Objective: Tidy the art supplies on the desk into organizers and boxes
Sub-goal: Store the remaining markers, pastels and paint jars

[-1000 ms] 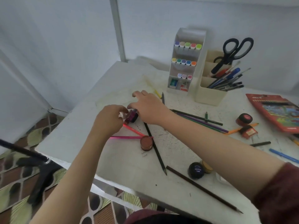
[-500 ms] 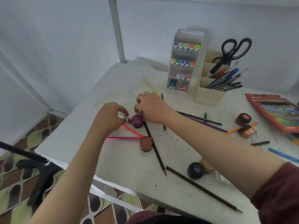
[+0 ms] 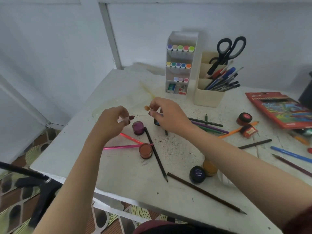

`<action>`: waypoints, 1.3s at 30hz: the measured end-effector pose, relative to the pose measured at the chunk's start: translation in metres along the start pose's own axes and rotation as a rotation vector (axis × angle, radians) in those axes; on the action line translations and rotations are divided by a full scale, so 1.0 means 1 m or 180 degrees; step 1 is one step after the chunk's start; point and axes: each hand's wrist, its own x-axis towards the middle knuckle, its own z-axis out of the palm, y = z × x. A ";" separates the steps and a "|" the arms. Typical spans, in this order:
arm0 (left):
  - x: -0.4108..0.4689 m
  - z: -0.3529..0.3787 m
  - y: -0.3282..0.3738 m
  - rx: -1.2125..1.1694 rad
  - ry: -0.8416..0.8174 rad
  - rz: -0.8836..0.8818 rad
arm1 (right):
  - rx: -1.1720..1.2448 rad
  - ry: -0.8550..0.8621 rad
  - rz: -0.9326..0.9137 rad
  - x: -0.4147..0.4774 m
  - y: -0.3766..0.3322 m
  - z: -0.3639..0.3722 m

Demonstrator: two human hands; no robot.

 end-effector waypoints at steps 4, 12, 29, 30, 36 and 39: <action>0.001 -0.008 0.038 -0.0777 0.0238 -0.0145 | 0.0281 0.0200 0.0222 -0.031 0.006 -0.019; -0.015 0.019 0.154 -0.1635 -0.0836 0.0483 | 0.0474 0.0925 0.1285 -0.144 0.044 -0.083; -0.072 0.149 0.282 -0.2046 -0.2225 0.0795 | -0.0302 0.1322 0.3290 -0.271 0.069 -0.150; -0.072 0.154 0.285 -0.1976 -0.2203 0.0822 | -0.0256 0.1434 0.3283 -0.273 0.070 -0.150; -0.072 0.170 0.290 -0.1635 -0.2164 0.0835 | -0.0050 0.1663 0.3347 -0.278 0.074 -0.151; -0.071 0.173 0.291 -0.1342 -0.2064 0.1086 | -0.0001 0.1642 0.3366 -0.280 0.074 -0.150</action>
